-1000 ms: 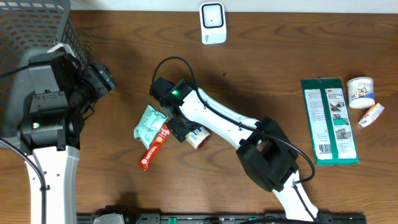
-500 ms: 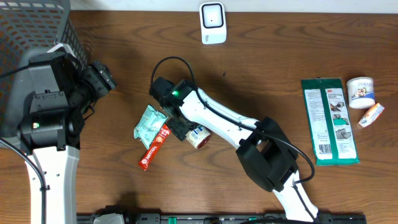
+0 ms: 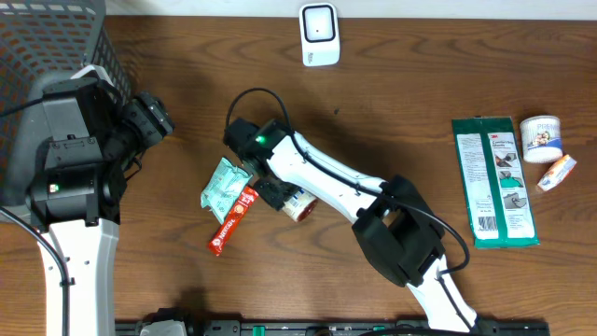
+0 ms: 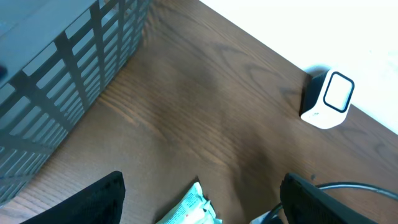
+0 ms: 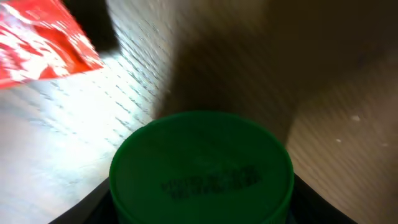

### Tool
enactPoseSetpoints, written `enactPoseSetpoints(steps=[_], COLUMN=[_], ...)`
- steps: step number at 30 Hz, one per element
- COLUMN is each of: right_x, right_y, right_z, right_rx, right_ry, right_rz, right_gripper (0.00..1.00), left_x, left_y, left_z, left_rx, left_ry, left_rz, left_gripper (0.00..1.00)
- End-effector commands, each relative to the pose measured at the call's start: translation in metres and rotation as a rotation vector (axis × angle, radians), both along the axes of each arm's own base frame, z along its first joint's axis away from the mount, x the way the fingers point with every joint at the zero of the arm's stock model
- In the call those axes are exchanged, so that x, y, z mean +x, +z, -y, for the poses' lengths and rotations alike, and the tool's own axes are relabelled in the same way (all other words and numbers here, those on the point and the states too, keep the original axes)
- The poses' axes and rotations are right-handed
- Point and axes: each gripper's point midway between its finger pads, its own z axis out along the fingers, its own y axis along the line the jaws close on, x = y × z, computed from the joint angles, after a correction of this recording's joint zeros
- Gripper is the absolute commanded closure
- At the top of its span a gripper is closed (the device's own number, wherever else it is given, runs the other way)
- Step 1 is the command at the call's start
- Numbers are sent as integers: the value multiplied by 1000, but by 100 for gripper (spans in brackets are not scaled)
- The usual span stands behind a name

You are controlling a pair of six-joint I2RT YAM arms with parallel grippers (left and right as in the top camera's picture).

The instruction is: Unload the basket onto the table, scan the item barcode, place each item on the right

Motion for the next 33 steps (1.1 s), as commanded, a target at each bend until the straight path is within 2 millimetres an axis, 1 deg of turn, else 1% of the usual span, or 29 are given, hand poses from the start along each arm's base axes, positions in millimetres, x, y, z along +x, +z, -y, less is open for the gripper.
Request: enactPoseSetpoints(steps=[1,3,4,5,6,7,8,9,12,14,16,17,19,20,22,24,26,28,30,31,32,33], right_x=[9,10,11,12,14,17,21,25,31,32,31,29,27,27,20,15,1,-8,-14,-16,-17,-17], right_y=[42,56,69,77,83,90,97,105,120,131,146,158,183,188,212,221,238,245,244,238,234,226], right_z=[-21,-27,-30,-30,-29,-28,-26,-23,-21,-20,-18,-17,-10,-7,5,12,30,40,51,63,66,71], right_rx=[125,184,236,264,284,305,321,340,376,396,421,444,465,468,491,506,539,585,627,658,675,714], right_ry=[-35,-59,-75,-87,-99,-116,-130,-147,-172,-172,-169,-166,-165,-166,-170,-170,-172,-171,-195,-229,-244,-263], right_rz=[56,60,59,58,59,67,79,95,124,141,163,182,239,251,298,311,359,398,448,490,502,522], right_gripper=[68,68,68,68,68,76,77,77,78,82,85,85,84,84,84,84,84,84,83,82,82,81], left_x=[1,1,1,1,1,1,1,1,1,1,1,1,1,1,1,1,1,1,1,1,1,1], left_y=[-1,-1,-1,-1,-1,-1,-1,-1,-1,-1,-1,-1,-1,-1,-1,-1,-1,-1,-1,-1,-1,-1], left_z=[-4,-4,-4,-4,-4,-4,-4,-4,-4,-4,-4,-4,-4,-4,-4,-4,-4,-4,-4,-4,-4,-4], left_rx=[7,7,7,7,7,7,7,7,7,7,7,7,7,7,7,7,7,7,7,7,7,7], left_ry=[15,15,15,15,15,15,15,15,15,15,15,15,15,15,15,15,15,15,15,15,15,15], left_rz=[-4,-4,-4,-4,-4,-4,-4,-4,-4,-4,-4,-4,-4,-4,-4,-4,-4,-4,-4,-4,-4,-4], left_gripper=[19,19,18,19,19,19,18,18,19,19,19,19,19,18,19,19,19,19,19,19,19,18])
